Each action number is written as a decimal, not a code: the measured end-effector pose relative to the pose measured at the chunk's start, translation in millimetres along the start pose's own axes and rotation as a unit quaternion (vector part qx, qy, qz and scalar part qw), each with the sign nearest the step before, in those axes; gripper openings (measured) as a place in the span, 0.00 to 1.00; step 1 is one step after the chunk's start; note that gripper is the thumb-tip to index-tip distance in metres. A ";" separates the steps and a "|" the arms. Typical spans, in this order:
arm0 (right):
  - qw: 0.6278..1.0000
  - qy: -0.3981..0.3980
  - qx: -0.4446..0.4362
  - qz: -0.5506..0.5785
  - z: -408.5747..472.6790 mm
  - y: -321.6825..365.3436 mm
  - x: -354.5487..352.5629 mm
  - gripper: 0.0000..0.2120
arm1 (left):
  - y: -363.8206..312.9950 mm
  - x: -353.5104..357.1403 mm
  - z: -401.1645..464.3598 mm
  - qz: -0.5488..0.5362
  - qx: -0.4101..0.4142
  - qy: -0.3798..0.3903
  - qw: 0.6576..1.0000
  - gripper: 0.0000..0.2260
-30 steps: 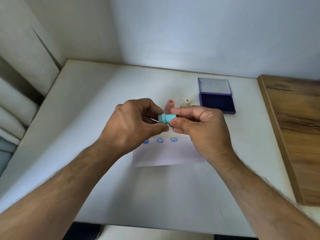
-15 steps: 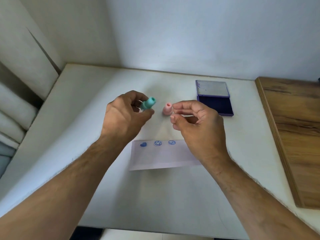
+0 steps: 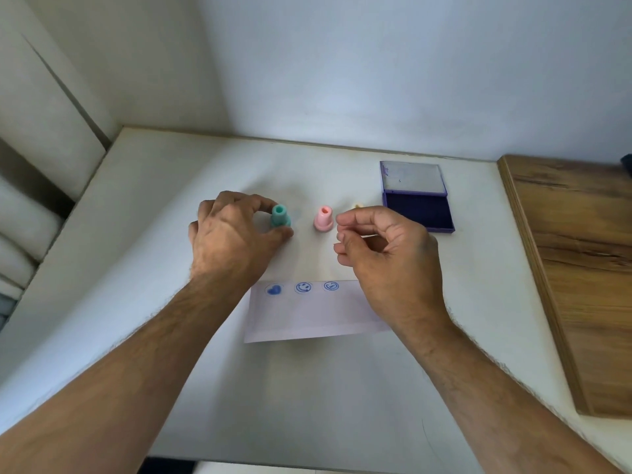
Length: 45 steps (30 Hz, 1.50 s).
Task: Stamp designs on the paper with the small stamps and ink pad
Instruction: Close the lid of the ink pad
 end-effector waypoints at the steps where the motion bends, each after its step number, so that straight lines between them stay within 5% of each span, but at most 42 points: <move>1: 1.000 -0.001 0.001 0.000 -0.1 -0.2 0.0 0.10 | -0.3 0.1 -0.1 0.001 0.002 -0.001 1.000 0.15; 8: 1.000 0.003 0.001 -0.009 -1.4 -0.6 0.2 0.04 | -2.2 1.1 -1.7 0.007 0.005 0.001 1.000 0.17; 14: 1.000 -0.005 -0.006 -0.015 0.0 1.0 -3.2 0.11 | -8.2 -7.6 -6.1 -0.046 0.019 -0.034 0.998 0.35; 19: 0.999 -0.026 -0.003 -0.029 2.9 4.4 -13.8 0.09 | -28.8 -28.4 -20.0 -0.157 0.094 -0.122 0.976 0.22; 25: 0.992 -0.103 0.021 -0.074 15.2 6.0 -58.6 0.06 | -63.6 -30.1 -41.1 -0.220 0.124 -0.062 0.966 0.03; 32: 0.959 -0.105 0.078 -0.250 39.1 -28.7 -110.0 0.08 | -114.6 -26.5 -9.9 -0.173 0.140 0.022 0.975 0.02; 45: 0.945 -0.005 0.178 -0.275 51.9 -65.4 -105.8 0.45 | -187.7 53.9 75.6 0.103 0.181 0.129 0.969 0.19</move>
Point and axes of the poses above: each hand's wrist, its own z-axis towards the middle knuckle, its own x-axis out of the palm, y = z × x, the point moved 6 cm from there along z, towards the middle knuckle, and after that the axes turned 2 degrees about y, right-handed, at the moved point
